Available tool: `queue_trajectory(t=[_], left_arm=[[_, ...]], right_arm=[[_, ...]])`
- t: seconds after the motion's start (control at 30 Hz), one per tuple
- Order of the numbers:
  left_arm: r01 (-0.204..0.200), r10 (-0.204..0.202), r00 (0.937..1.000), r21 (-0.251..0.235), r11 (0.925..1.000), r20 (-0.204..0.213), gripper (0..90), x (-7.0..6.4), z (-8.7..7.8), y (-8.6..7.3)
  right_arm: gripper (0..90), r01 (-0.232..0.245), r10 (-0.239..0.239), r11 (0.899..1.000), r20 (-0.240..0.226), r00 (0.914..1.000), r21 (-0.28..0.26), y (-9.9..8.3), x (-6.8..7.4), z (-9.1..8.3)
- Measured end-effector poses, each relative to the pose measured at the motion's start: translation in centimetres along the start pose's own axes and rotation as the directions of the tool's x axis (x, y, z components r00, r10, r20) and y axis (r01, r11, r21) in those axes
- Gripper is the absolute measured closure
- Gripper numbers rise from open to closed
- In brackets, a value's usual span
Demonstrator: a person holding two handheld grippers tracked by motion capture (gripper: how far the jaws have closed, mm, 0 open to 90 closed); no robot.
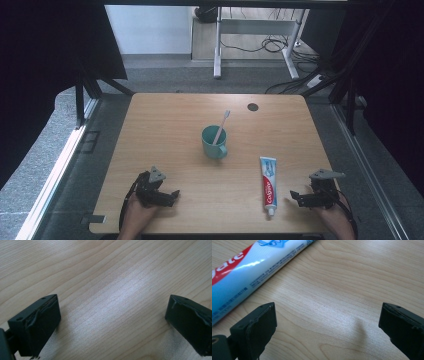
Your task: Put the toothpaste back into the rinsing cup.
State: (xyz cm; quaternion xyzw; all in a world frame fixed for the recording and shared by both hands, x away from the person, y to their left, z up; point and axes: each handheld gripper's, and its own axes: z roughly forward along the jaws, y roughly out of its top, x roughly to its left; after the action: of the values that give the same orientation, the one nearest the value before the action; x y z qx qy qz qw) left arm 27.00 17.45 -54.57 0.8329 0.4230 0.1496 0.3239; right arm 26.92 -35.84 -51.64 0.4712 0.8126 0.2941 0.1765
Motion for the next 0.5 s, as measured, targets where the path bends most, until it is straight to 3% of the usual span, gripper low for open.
queue_trajectory(t=[0.5], left_arm=[[0.003, -0.003, 1.0000, 0.001, 1.0000, 0.000, 0.1, 0.0, 0.0, 0.0]], right_arm=[[0.5, -0.006, 0.010, 0.996, -0.038, 0.9992, 0.085, 1.8, 0.4, -0.3]])
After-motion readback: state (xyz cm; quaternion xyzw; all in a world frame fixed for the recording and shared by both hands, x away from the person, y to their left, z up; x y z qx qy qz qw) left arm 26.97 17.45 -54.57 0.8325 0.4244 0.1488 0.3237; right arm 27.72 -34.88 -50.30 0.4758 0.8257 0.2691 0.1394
